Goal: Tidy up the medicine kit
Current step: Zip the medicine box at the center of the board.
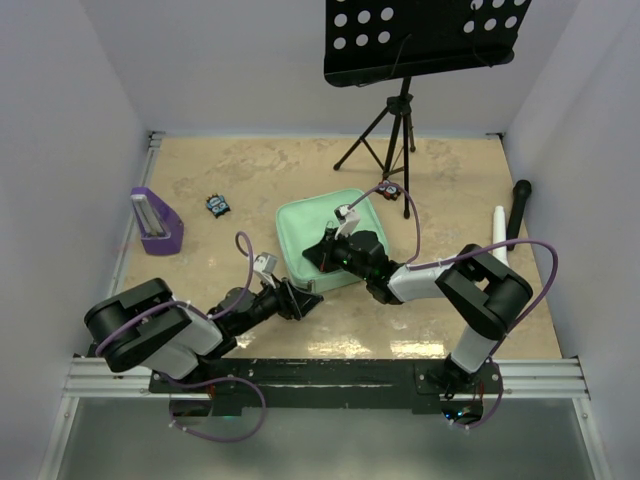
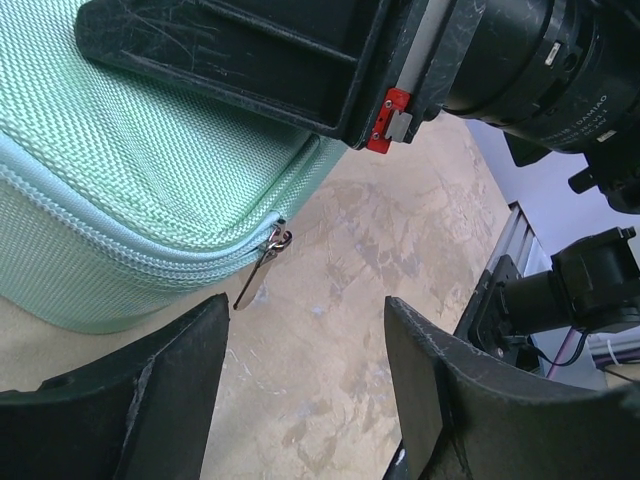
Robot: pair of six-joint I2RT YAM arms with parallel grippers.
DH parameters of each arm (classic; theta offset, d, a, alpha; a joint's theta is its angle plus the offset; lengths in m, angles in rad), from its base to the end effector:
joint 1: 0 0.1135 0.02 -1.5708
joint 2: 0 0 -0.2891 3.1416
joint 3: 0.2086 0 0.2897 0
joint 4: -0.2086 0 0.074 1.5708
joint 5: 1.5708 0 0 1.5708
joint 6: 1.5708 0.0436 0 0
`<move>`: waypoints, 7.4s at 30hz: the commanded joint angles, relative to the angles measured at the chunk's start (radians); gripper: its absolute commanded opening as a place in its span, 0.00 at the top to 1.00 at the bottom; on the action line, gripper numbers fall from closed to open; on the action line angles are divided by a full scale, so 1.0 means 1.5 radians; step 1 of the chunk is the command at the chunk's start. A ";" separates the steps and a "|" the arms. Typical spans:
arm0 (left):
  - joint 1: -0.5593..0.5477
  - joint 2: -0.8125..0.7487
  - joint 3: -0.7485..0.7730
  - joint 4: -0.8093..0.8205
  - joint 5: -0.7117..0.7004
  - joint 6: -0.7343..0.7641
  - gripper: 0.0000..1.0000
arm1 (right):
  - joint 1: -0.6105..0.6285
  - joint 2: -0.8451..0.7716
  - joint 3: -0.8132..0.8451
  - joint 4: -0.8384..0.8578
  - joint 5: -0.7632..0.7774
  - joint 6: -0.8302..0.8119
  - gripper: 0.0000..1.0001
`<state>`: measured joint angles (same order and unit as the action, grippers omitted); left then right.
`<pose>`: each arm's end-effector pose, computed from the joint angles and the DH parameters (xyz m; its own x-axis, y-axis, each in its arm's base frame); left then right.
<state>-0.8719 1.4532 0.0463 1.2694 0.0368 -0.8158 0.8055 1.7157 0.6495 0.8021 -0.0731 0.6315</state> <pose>0.1326 -0.1602 0.1147 -0.6347 -0.3760 -0.6751 0.4761 0.4979 -0.7249 0.2503 0.2652 0.1498 -0.5994 0.2259 -0.7679 -0.5132 0.6278 0.5853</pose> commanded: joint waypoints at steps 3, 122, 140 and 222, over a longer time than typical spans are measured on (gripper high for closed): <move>0.001 0.009 0.023 0.120 -0.005 0.028 0.34 | 0.003 0.053 -0.037 -0.178 -0.021 -0.033 1.00; 0.022 -0.003 0.004 0.071 -0.078 -0.010 1.00 | 0.004 0.011 -0.042 -0.208 -0.013 -0.035 1.00; 0.028 -0.236 -0.010 -0.306 -0.169 -0.003 1.00 | 0.004 0.012 -0.039 -0.232 0.005 -0.022 1.00; -0.002 -0.281 -0.015 -0.375 -0.102 0.019 1.00 | -0.135 -0.384 -0.158 -0.287 0.083 0.251 0.40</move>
<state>-0.8597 0.9916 0.0624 0.6720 -0.1181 -0.7761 0.6174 1.1938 0.3981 0.3367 0.0559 1.0470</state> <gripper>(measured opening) 0.019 0.544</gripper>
